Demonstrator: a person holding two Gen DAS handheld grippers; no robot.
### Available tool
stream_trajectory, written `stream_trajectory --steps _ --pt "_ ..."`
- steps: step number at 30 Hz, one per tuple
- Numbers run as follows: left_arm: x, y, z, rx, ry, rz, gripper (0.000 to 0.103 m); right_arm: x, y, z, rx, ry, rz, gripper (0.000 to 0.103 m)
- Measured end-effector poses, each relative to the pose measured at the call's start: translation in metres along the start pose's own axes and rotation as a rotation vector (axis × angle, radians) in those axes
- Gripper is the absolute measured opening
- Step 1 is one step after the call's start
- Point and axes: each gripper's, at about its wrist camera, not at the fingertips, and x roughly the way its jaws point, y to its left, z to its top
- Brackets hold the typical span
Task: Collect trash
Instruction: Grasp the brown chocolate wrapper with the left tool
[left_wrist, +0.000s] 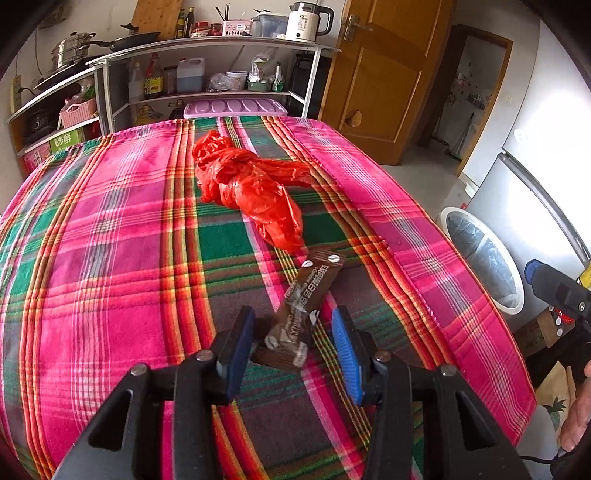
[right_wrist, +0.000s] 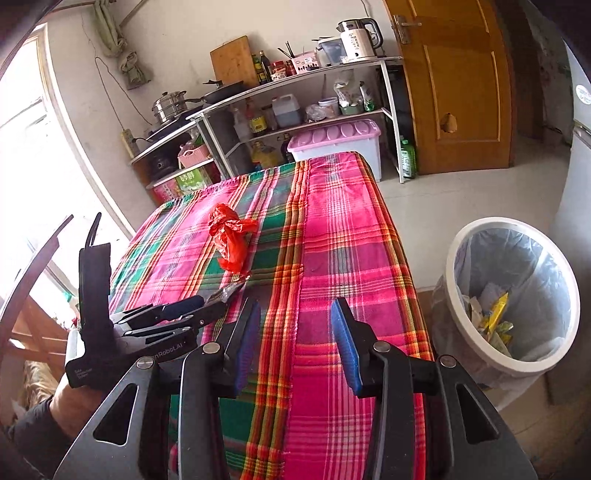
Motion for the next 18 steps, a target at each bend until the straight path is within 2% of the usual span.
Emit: stream_trajectory --steps 5,8,9,11,18 --pt "0.004 -0.009 0.003 0.053 0.012 0.038 0.046 0.007 0.000 0.002 -0.002 0.007 0.002 0.041" --pt "0.004 -0.013 0.004 0.072 0.013 0.041 0.024 0.012 0.002 0.004 0.001 0.012 0.005 0.041" --pt "0.003 -0.011 0.004 0.065 0.010 0.028 0.022 0.013 0.003 0.005 0.000 0.013 0.006 0.041" --pt "0.000 -0.007 0.004 0.041 0.003 0.004 0.013 0.016 0.006 0.006 -0.009 0.016 0.007 0.041" --pt "-0.023 0.026 -0.007 -0.094 -0.065 -0.040 0.011 0.036 0.021 0.012 -0.055 0.042 0.021 0.041"
